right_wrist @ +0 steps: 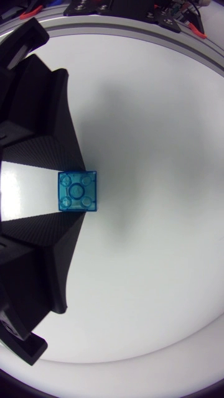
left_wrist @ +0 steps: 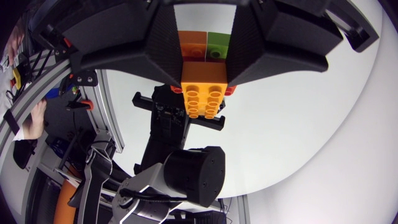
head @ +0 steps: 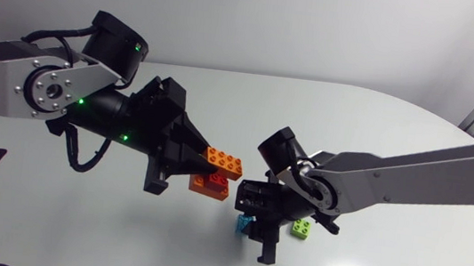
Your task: Separate the duplo bricks
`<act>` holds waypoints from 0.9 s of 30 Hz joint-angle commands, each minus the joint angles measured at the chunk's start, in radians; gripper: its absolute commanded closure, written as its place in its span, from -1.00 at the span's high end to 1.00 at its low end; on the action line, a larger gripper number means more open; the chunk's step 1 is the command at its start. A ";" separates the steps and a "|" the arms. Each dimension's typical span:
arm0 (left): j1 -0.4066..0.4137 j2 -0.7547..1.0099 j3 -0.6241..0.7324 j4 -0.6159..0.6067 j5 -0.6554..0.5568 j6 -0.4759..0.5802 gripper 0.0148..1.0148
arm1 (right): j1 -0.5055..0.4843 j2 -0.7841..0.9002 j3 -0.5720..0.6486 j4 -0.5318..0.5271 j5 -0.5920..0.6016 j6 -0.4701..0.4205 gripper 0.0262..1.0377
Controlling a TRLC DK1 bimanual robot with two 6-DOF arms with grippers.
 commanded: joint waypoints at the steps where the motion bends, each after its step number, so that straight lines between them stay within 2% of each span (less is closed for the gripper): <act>1: 0.012 -0.018 -0.025 0.016 0.012 -0.020 -0.33 | 0.003 0.017 -0.020 0.003 0.009 0.016 0.03; 3: 0.014 -0.018 -0.025 0.019 0.012 -0.021 -0.33 | 0.000 -0.007 -0.031 0.003 0.008 0.016 0.47; 4: 0.014 -0.018 -0.023 0.021 0.012 -0.021 -0.33 | -0.002 -0.026 -0.038 0.003 0.004 0.016 0.60; 5: 0.014 -0.018 -0.023 0.022 0.012 -0.023 -0.33 | -0.005 -0.049 -0.046 0.003 0.000 0.017 0.70; 7: 0.014 -0.013 -0.023 0.025 0.012 -0.023 -0.33 | -0.016 -0.095 -0.058 0.000 -0.011 0.019 0.78; 11: 0.012 -0.009 -0.025 0.029 0.015 -0.026 -0.33 | -0.083 -0.225 -0.064 -0.045 -0.091 0.016 0.83; 14: 0.009 -0.001 -0.026 0.029 0.038 -0.029 -0.33 | -0.190 -0.314 -0.015 -0.137 -0.261 0.010 0.83; 18: -0.026 0.014 -0.033 0.022 0.049 -0.028 -0.33 | -0.289 -0.340 0.065 -0.255 -0.448 -0.009 0.83; 22: -0.085 0.031 -0.031 -0.007 0.051 -0.017 -0.33 | -0.293 -0.346 0.089 -0.283 -0.496 -0.015 0.83; 27: -0.109 0.056 -0.008 -0.044 0.061 0.000 -0.33 | -0.264 -0.355 0.103 -0.301 -0.511 -0.013 0.81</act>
